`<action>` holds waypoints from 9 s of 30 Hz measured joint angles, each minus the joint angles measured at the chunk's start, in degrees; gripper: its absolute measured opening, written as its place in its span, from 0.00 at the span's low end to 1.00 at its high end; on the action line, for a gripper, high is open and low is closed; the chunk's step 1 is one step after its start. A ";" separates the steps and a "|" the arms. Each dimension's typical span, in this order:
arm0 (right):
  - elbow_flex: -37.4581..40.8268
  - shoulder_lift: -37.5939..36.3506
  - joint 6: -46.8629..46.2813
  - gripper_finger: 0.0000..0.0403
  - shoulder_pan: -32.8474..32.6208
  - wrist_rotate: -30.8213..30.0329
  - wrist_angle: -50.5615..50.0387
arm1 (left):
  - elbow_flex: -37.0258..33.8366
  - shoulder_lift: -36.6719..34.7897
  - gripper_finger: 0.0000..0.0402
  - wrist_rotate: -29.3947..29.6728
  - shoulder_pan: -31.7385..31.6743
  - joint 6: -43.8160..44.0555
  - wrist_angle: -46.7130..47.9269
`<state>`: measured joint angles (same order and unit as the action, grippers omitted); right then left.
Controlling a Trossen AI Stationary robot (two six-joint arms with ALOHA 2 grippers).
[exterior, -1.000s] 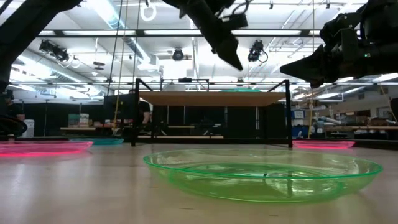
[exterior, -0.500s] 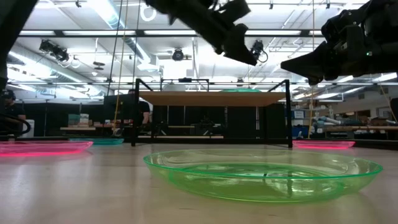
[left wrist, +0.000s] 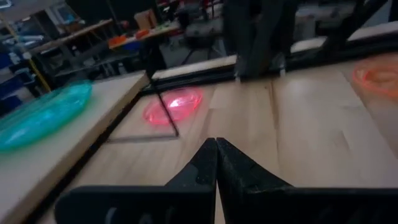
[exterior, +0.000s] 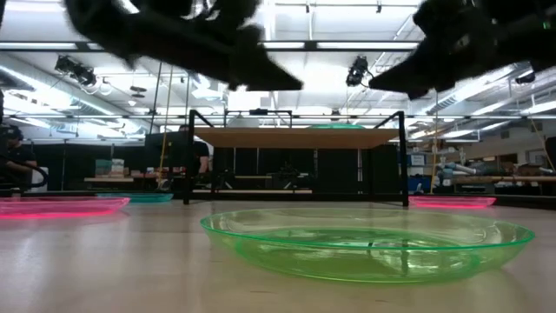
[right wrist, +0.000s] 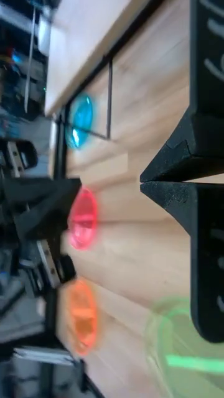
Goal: Place and stack plates onto a shelf
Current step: Stack the green plate on top of the blue plate on the shelf, then stack the blue plate on top of the green plate on the shelf
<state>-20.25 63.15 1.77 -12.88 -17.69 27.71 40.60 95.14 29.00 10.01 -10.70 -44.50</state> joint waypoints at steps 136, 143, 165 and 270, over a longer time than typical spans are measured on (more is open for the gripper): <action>-61.98 30.98 24.77 0.04 33.76 -2.90 -74.75 | -24.87 -1.41 0.02 6.38 3.93 7.93 -28.47; -61.98 30.99 22.22 0.05 34.73 -1.78 -75.41 | -24.87 -1.41 0.02 6.38 3.93 7.97 -28.60; -63.07 25.51 21.59 0.11 27.48 1.12 -71.51 | -24.89 -4.77 0.02 7.67 3.60 3.46 -28.94; -5.33 3.78 12.10 0.02 5.44 2.92 1.41 | -4.24 -15.42 0.45 -14.63 -56.83 -29.44 80.86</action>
<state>-25.58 66.94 13.87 -7.44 -14.77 29.12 36.36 79.72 14.37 -46.83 -40.14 36.36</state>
